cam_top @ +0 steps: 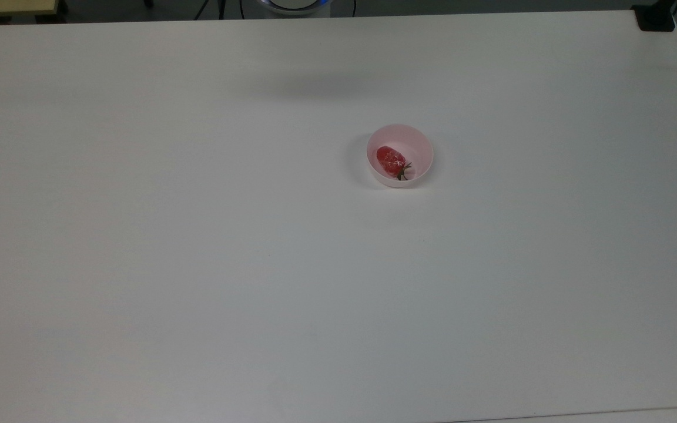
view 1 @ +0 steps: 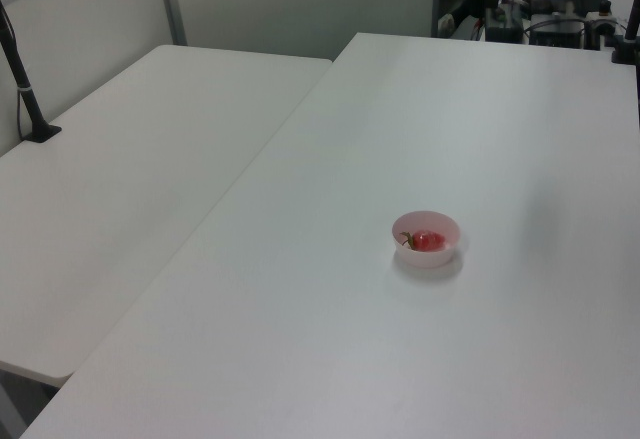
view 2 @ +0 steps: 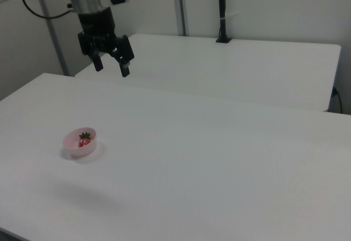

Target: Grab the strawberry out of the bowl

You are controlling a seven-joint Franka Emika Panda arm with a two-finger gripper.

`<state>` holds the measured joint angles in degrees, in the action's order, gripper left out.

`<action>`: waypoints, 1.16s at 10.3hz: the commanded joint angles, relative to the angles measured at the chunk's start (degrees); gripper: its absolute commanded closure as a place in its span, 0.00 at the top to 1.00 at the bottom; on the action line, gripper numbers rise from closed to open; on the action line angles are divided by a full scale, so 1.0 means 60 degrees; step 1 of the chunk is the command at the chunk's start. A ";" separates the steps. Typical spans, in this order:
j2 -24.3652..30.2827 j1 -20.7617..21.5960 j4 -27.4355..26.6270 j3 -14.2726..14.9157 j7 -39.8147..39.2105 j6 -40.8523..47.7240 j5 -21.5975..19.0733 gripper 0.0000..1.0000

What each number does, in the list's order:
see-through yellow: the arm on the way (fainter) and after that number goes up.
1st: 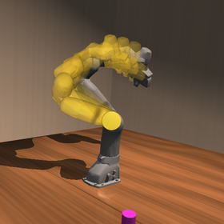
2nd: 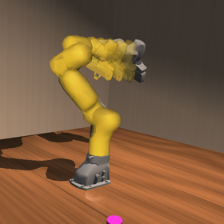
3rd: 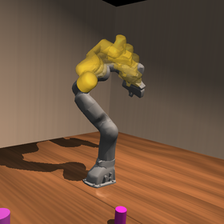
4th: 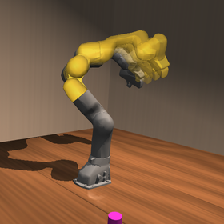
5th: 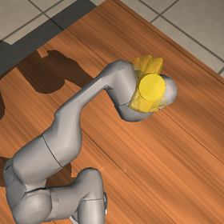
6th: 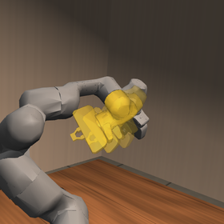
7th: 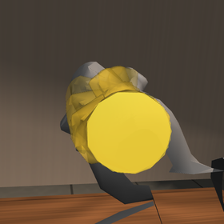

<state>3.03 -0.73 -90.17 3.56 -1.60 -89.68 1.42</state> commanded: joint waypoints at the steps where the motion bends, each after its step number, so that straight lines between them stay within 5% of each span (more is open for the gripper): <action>1: -0.0036 0.0077 0.0102 0.0067 -0.0144 0.0137 0.0013 1.00; 8: -0.0051 0.0092 0.0044 0.0067 -0.0217 0.0152 0.0013 1.00; 11: -0.0414 0.0150 -0.0132 0.0009 -0.3645 0.0035 0.0115 1.00; 12: -0.0504 0.0223 -0.0263 -0.0108 -0.3703 0.0020 0.0130 0.98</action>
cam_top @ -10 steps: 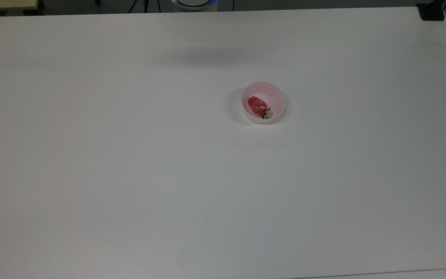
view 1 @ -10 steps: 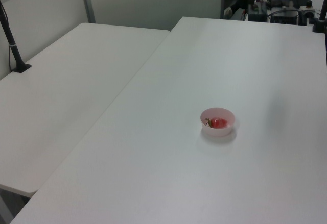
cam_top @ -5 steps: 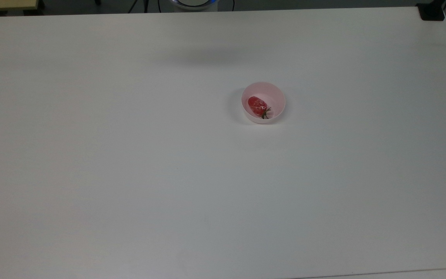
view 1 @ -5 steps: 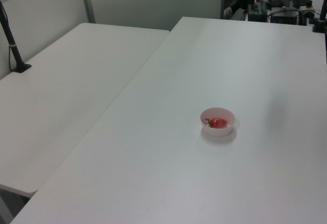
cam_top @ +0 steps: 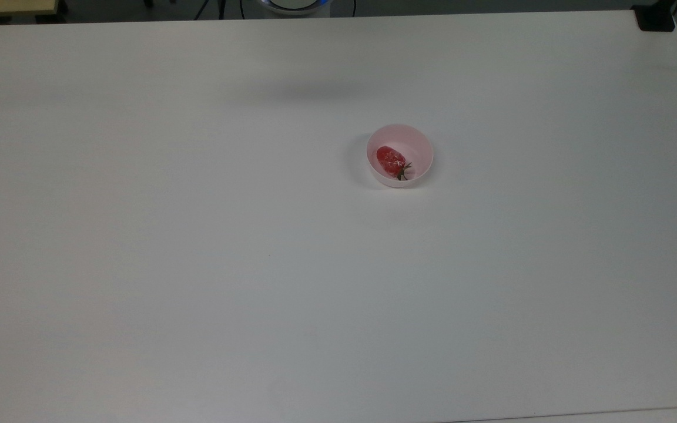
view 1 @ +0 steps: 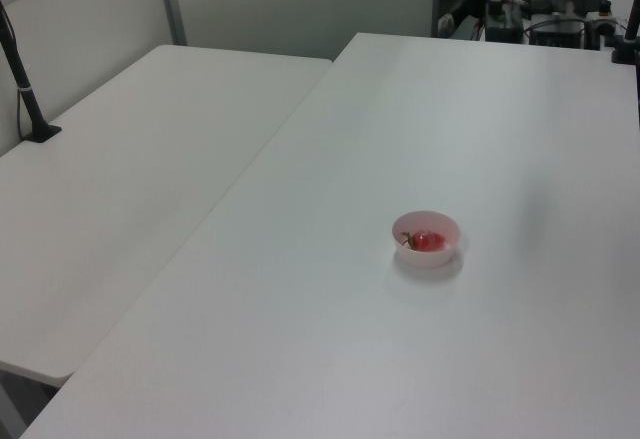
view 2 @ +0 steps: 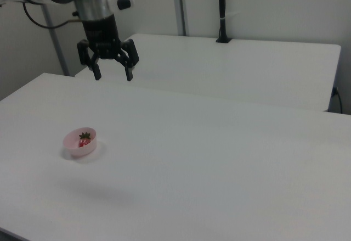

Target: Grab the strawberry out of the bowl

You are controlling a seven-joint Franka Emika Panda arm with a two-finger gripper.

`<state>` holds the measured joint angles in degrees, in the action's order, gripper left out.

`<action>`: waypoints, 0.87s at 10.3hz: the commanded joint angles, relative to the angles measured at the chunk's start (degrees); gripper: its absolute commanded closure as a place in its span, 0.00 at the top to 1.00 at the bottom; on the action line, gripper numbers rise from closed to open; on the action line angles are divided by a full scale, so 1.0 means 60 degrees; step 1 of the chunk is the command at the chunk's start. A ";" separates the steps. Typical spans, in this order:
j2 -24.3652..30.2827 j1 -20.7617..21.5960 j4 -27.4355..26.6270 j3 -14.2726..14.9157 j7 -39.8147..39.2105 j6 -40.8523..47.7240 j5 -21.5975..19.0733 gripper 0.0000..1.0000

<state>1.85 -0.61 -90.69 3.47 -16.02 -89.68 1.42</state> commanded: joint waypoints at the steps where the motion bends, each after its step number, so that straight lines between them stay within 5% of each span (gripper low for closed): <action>1: -0.0308 0.0290 -0.0380 -0.0413 -0.0662 0.0005 0.0130 0.98; 4: -0.0366 0.0480 -0.2191 -0.1758 0.4570 -0.2211 0.0056 1.00; 6: -0.1124 0.0642 -0.2346 -0.2246 0.7069 -0.2777 0.0013 1.00; 9: -0.2063 0.1095 -0.2316 -0.2847 0.5375 -0.3332 0.0319 0.97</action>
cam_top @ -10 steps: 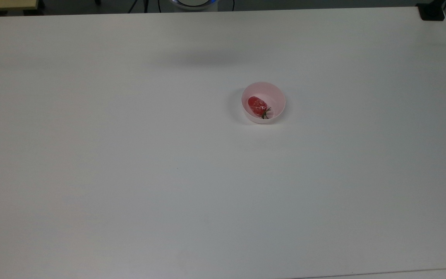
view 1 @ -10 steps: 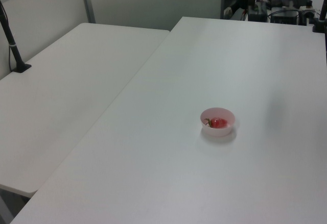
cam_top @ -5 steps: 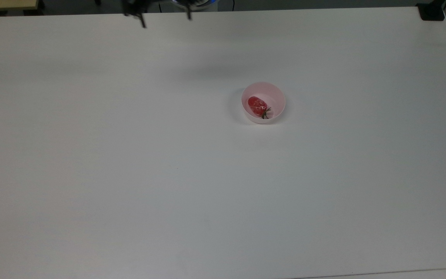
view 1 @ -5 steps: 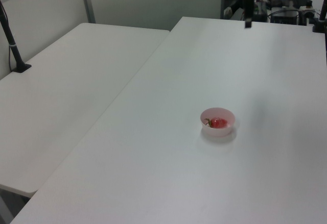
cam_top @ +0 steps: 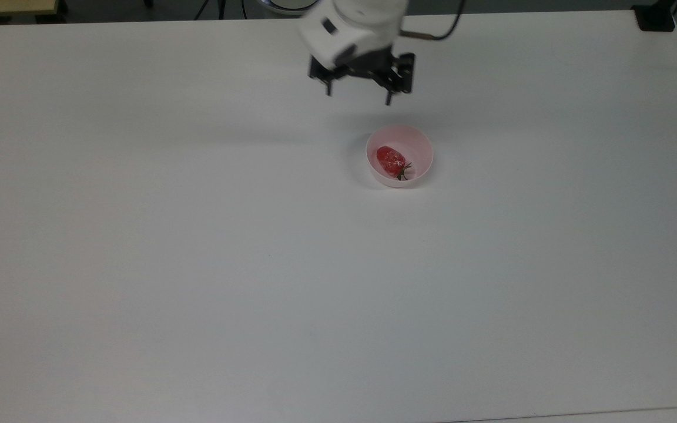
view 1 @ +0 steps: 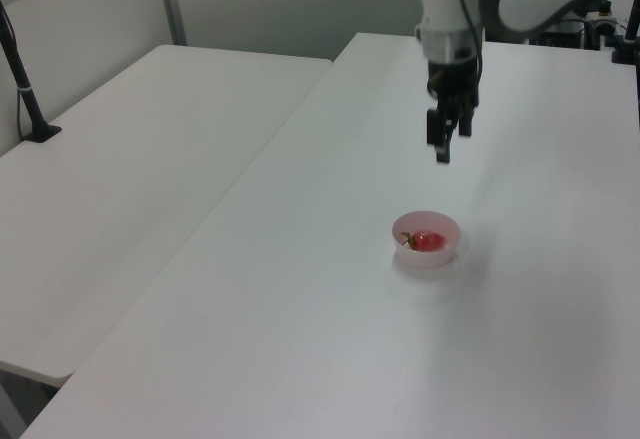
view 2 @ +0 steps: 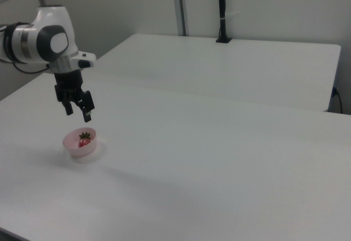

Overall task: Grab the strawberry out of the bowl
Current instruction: 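Move the open gripper over the pink bowl and lower it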

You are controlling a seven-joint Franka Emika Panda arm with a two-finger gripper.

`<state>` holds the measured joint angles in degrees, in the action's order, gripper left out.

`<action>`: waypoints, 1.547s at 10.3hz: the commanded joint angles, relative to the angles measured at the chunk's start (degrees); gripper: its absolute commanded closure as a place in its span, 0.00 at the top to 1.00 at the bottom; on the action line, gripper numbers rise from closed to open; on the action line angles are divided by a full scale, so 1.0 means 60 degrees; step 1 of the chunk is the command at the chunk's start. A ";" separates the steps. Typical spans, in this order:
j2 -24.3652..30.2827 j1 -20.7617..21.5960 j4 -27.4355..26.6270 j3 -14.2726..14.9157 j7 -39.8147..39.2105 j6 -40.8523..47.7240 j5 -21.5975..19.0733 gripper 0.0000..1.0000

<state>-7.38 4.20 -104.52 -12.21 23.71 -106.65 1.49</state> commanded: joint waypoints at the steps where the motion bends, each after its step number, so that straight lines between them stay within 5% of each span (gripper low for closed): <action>1: -0.0746 0.0296 0.0003 -0.0250 -0.1909 -0.0637 0.0497 0.97; 5: -0.2165 0.0472 0.0864 -0.0250 -0.2691 -0.1165 0.0981 0.97; 9: -0.2257 0.0516 0.0852 -0.0250 -0.2985 -0.1356 0.1056 0.77; 16: -0.2549 0.0706 0.0779 -0.0587 -0.2853 -0.1721 0.1070 0.77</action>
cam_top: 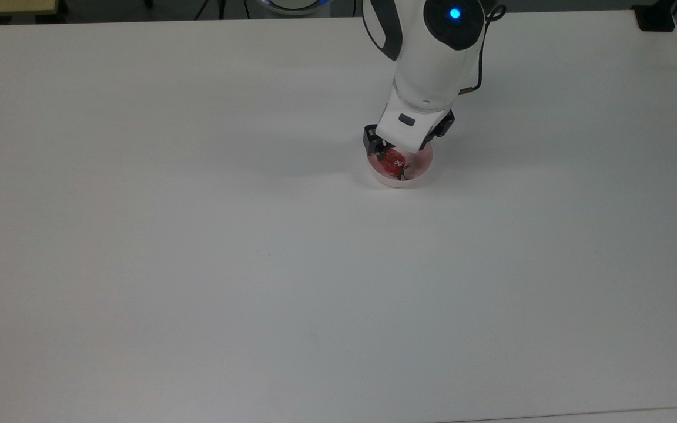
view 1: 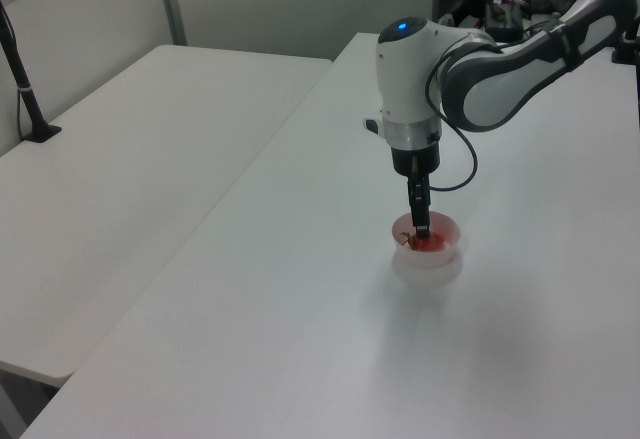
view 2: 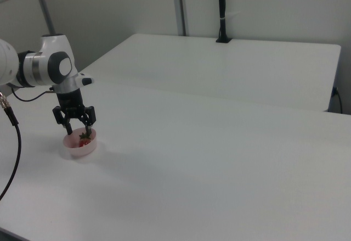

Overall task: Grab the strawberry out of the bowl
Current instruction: 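Close the gripper on the red strawberry inside the bowl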

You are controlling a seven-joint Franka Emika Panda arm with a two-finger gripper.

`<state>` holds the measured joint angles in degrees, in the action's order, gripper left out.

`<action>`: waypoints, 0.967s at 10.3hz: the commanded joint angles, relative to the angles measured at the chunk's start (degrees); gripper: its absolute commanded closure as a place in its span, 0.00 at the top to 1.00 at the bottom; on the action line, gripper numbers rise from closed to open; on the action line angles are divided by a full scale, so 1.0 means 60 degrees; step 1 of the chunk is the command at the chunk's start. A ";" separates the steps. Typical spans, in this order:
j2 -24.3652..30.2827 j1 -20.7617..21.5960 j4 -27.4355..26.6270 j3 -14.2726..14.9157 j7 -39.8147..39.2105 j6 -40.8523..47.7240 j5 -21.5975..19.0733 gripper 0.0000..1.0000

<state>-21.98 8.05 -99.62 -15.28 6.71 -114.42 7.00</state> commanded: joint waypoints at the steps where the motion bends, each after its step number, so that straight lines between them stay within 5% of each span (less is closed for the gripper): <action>1: -0.0202 0.0065 -0.0023 -0.0089 -0.0019 -0.0427 0.0137 0.77; 10: -0.0657 0.0006 -0.0184 -0.0075 -0.0019 -0.1012 0.0195 0.77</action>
<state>-25.22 8.09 -99.97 -15.81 6.71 -117.74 7.06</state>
